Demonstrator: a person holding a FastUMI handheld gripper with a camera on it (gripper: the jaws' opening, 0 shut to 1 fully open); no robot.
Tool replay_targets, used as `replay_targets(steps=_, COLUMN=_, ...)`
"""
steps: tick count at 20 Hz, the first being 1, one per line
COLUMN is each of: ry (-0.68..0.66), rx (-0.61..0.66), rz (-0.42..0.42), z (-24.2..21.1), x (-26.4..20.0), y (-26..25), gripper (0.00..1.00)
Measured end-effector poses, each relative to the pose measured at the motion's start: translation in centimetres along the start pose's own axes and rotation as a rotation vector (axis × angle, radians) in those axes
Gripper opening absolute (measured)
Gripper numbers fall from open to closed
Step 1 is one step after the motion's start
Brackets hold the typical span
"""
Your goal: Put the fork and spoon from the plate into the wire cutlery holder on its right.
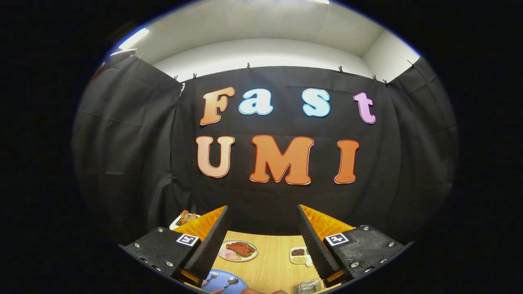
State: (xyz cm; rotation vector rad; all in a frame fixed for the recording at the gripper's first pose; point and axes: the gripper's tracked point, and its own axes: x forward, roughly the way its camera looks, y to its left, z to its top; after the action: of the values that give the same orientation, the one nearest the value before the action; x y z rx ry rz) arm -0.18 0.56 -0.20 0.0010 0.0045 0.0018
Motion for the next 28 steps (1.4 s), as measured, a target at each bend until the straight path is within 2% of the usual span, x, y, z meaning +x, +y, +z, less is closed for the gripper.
replay_targets(steps=12, ry=0.044, rx=-0.007, rz=0.020, z=-1.9, x=0.2, y=1.6, gripper=0.96)
replay_targets(steps=24, ry=0.184, rx=-0.007, rz=0.023, z=-8.3, x=0.1, y=5.5, gripper=0.97)
replay_targets(steps=28, ry=0.274, rx=-0.018, rz=0.019, z=-12.1, x=-0.3, y=6.7, gripper=0.96)
